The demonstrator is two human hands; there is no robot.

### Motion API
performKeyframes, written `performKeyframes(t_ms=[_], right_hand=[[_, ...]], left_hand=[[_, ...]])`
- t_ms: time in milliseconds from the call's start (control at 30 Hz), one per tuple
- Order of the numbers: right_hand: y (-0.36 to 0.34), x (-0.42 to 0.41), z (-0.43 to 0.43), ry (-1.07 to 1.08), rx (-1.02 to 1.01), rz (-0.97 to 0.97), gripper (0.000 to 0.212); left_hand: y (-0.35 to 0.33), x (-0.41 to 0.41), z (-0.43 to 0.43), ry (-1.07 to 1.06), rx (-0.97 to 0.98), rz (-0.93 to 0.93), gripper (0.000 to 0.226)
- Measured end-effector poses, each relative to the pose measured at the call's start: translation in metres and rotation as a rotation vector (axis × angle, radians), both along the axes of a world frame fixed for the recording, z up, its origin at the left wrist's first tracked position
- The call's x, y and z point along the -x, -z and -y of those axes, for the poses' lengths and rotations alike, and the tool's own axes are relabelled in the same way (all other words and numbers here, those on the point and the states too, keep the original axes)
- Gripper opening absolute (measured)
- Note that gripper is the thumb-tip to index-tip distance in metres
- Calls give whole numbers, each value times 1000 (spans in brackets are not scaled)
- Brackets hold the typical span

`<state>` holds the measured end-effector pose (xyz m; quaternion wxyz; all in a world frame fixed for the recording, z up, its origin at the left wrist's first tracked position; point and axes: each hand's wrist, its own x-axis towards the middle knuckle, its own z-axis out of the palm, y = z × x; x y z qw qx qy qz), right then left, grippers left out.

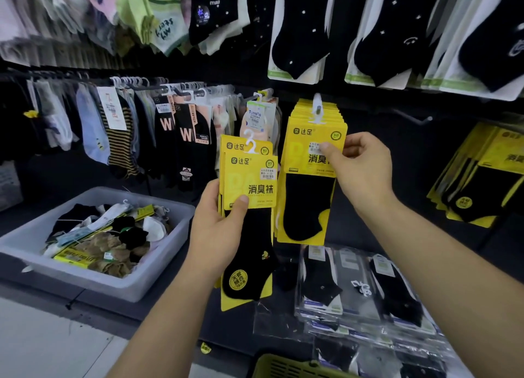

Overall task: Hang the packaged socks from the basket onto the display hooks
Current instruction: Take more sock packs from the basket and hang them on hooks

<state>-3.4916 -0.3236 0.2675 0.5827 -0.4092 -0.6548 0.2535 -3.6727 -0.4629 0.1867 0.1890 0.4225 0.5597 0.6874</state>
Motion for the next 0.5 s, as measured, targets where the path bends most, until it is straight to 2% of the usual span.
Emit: performKeyframes(t_ms=[233, 367, 433, 500], right_hand=[[4, 4, -3, 53, 33, 10, 38], [9, -3, 9, 36, 28, -16, 28], [11, -8, 19, -18, 19, -17, 19], [11, -14, 30, -100, -7, -3, 18]], left_hand=[[-2, -6, -1, 121, -33, 120, 26], [-2, -14, -3, 202, -26, 147, 26], [-1, -19, -5, 248, -18, 146, 28], [0, -26, -8, 284, -4, 135, 26]])
